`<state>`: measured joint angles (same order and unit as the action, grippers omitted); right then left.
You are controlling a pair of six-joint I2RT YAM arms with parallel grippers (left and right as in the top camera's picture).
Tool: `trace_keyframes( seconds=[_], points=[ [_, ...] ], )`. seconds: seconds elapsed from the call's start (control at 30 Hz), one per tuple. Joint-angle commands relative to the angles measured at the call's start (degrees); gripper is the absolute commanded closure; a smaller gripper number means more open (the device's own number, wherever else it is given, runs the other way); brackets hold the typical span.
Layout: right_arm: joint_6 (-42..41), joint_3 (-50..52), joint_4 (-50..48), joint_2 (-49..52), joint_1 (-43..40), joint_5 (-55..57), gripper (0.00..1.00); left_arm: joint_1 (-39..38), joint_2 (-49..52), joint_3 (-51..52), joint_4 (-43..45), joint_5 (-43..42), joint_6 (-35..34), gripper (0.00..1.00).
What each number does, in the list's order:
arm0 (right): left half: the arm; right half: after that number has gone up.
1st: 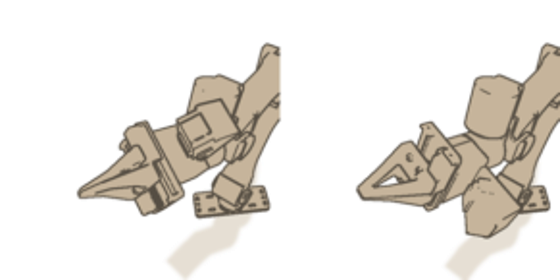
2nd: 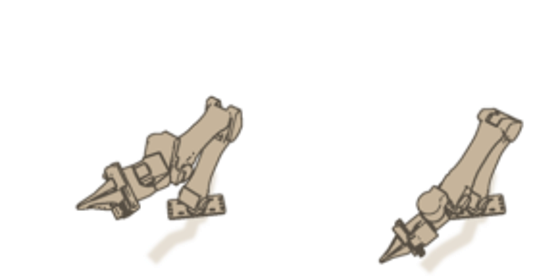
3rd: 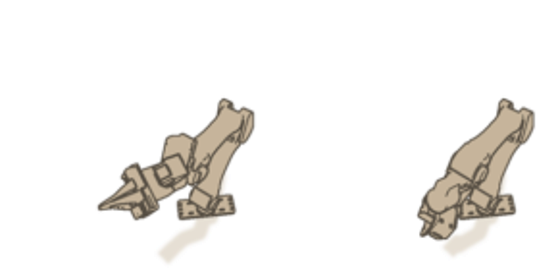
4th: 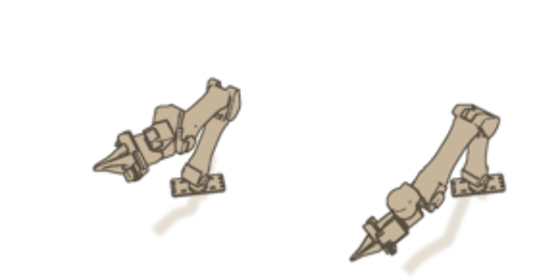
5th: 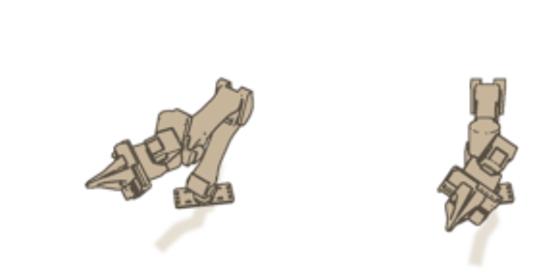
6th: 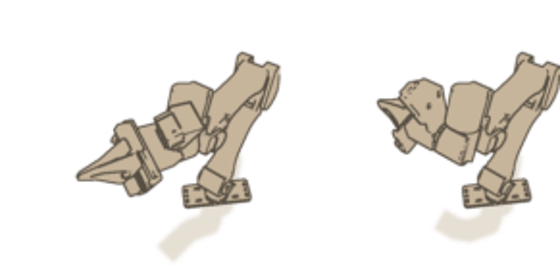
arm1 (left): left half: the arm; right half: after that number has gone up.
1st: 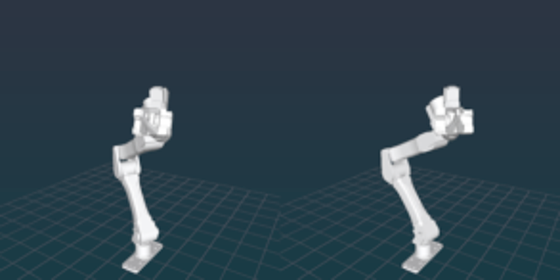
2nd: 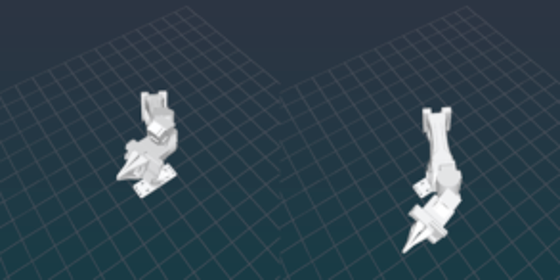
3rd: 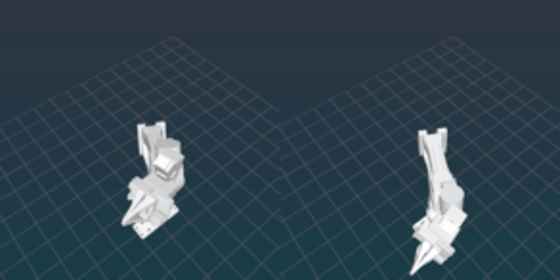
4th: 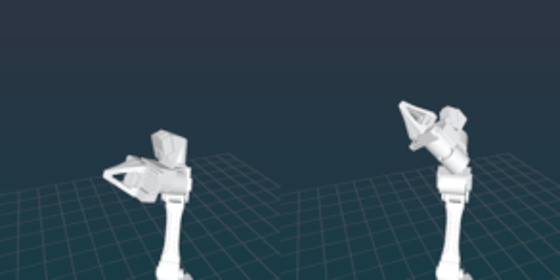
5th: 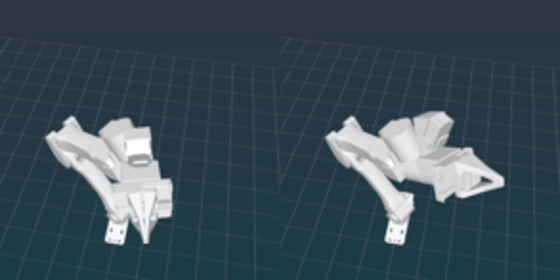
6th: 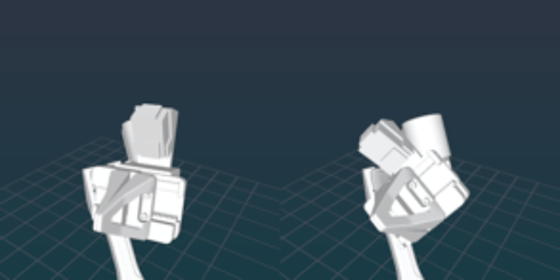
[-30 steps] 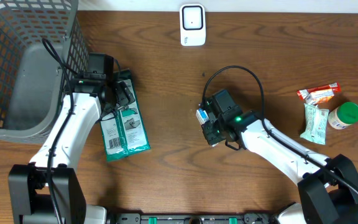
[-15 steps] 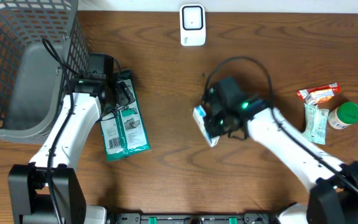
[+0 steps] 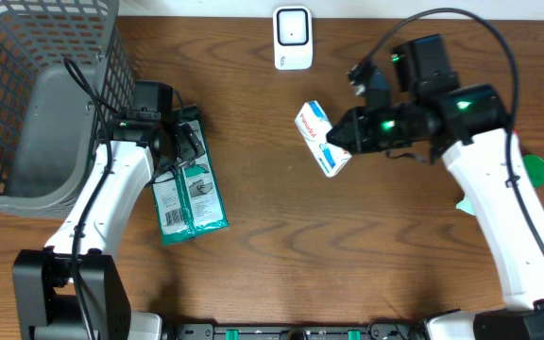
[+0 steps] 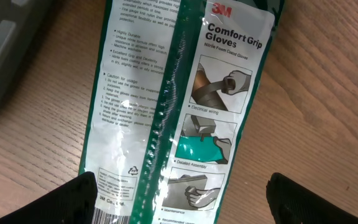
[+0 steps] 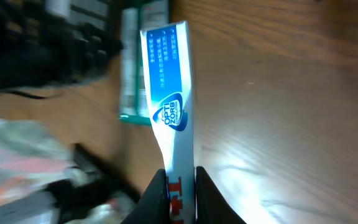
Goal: Scan the item barcode
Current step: 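Lift the Panadol box up to the white scanner with the right gripper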
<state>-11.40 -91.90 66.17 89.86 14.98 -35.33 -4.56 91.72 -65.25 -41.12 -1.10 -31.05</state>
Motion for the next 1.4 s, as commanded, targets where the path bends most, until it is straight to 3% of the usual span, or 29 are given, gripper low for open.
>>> trace_keyframes(
  seconds=[0.0,0.13,0.4,0.7,0.8,0.93,1.1,1.23,1.37],
  points=[
    [0.98,-0.81,0.44,-0.35,-6.43,-18.34,0.92,0.37,-0.37,0.52,-0.2,0.74,0.35,0.12],
    [0.92,-0.81,1.57,-0.35,-12.52,-28.52,0.93,0.37,-0.37,0.52,-0.2,0.72,0.35,0.12],
    [0.74,-0.79,1.44,-0.35,-17.51,-37.48,0.93,0.37,-0.37,0.52,-0.2,0.72,0.33,0.12],
    [-0.57,-0.79,-0.74,-0.35,-17.86,-38.05,0.92,0.37,-0.37,0.52,-0.2,0.72,0.35,0.12],
    [-3.61,-0.79,-2.05,-0.35,-16.59,-31.19,0.94,0.37,-0.37,0.52,-0.2,0.74,0.35,0.12],
    [-11.21,-0.81,-10.14,-0.13,-8.39,-12.0,0.95,0.37,-0.37,0.52,-0.2,0.74,0.35,0.12],
    [-16.72,-3.76,-16.92,2.4,-2.25,-0.92,0.98,0.37,-0.37,0.52,-0.2,0.74,0.33,0.12],
    [-16.87,-13.79,-14.71,9.33,-0.87,1.64,0.99,0.37,-0.37,0.52,-0.2,0.72,0.35,0.12],
    [-16.59,-32.33,-8.81,20.72,1.42,7.87,0.99,0.37,-0.37,0.52,-0.2,0.72,0.35,0.12]
  ],
)
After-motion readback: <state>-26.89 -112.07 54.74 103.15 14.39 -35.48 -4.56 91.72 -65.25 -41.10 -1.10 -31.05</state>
